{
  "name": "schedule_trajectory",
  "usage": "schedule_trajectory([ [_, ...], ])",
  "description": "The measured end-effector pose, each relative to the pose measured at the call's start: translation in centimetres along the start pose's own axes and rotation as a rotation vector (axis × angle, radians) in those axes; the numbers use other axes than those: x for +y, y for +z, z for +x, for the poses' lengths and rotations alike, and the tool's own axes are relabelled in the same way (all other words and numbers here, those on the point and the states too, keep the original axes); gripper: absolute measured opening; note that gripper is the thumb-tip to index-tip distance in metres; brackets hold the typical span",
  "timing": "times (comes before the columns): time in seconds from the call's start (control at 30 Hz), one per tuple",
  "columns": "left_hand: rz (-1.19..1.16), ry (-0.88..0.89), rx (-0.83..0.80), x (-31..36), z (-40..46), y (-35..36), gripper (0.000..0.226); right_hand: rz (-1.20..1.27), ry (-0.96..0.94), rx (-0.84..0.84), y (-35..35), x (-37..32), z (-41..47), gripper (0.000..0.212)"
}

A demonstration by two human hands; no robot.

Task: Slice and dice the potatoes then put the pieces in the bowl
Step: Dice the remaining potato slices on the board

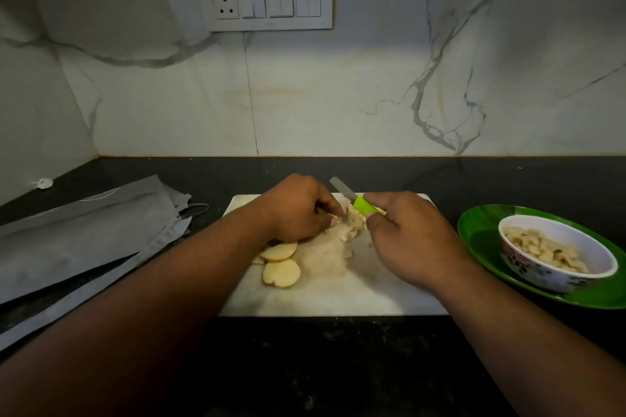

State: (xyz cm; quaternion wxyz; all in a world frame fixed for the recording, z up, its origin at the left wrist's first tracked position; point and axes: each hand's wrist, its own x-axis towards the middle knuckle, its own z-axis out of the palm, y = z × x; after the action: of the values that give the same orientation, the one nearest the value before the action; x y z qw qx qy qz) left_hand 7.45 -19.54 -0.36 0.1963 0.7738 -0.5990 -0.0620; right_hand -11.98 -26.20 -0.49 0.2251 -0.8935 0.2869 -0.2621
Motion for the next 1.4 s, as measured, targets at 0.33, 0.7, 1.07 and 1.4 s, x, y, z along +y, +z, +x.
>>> schedule_trajectory([
  [0.33, -0.031, -0.174, 0.104, -2.5, -1.1, -0.9, 0.023, -0.204, -0.071, -0.019, -0.4, -1.4, -1.3, 0.039],
  [0.7, -0.057, -0.124, 0.107, -2.0, -0.9, -0.3, 0.026, -0.261, -0.073, -0.034, 0.0, -1.7, -1.6, 0.044],
  [1.07, -0.056, -0.101, 0.084, -1.3, -0.4, 0.3, 0.028, -0.321, -0.089, -0.026, 0.3, -2.4, -1.8, 0.042],
  [1.4, -0.092, -0.097, 0.134, -1.3, -0.1, 0.6, 0.013, -0.351, -0.102, -0.06, 1.2, -2.5, -2.0, 0.038],
])
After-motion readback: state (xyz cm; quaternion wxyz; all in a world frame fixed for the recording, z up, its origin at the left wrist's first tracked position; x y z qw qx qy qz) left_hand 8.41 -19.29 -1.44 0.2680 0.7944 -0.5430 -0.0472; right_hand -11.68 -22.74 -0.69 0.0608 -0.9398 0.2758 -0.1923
